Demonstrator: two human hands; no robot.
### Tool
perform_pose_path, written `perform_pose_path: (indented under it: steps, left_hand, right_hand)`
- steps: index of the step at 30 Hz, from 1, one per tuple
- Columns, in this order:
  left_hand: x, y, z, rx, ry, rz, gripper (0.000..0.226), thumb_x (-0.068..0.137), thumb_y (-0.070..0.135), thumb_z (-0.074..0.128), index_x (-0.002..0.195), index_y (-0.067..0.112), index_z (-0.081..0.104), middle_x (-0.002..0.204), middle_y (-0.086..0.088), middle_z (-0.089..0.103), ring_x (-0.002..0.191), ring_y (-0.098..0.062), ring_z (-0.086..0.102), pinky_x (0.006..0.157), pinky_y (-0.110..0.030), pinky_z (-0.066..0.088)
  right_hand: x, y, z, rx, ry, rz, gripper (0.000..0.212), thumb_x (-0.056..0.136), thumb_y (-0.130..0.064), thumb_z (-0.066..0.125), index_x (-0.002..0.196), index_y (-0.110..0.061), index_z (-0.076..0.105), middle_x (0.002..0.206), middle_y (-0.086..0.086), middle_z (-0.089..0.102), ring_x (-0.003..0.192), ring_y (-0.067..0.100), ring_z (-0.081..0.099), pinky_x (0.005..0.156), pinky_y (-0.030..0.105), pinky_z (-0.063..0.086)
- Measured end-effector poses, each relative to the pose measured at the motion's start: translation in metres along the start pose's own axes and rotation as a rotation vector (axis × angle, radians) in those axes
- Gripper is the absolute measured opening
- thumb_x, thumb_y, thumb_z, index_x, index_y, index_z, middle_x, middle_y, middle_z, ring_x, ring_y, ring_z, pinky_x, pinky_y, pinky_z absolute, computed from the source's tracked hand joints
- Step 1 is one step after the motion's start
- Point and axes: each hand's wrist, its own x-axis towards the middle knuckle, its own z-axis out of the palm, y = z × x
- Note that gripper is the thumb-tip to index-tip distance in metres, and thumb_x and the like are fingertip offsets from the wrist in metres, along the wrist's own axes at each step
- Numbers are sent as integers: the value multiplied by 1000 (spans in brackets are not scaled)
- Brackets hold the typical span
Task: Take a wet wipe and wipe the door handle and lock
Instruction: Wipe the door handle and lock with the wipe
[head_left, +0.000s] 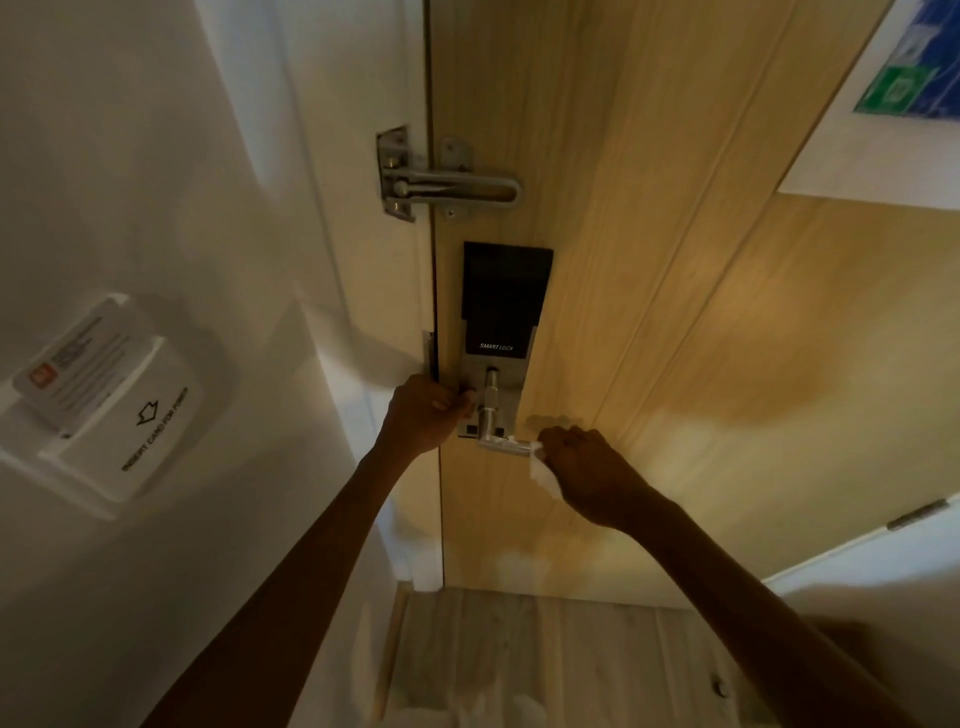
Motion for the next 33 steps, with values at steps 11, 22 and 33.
perform_pose_path:
  steps: [11,22,33]
  left_hand:
    - [-1,1,-3,88,130,56,39,85,40,66,67,6,72,61,-3,65,54,-11,54,52,-13,31]
    - [11,-12,-8,-9,-10,78,38,83,42,67,82,5,75,81,-12,75,79,-23,70,79,-38,57]
    - [14,-16,-11,7,-44,107,41,83,43,66,76,4,74,75,-13,74,73,-23,69,77,-40,57]
  right_hand:
    - [-1,-2,5,15,54,32,22,98,-20,46,115,-9,53,101,9,63,86,27,57,75,34,36]
    - [-6,5,4,152,105,55,12,94,-14,55,105,-10,58,98,10,60,79,22,59,72,36,53]
    - [-28,40,-30,409,174,432,31,102,-27,40,106,-9,64,92,12,70,82,27,67,72,38,52]
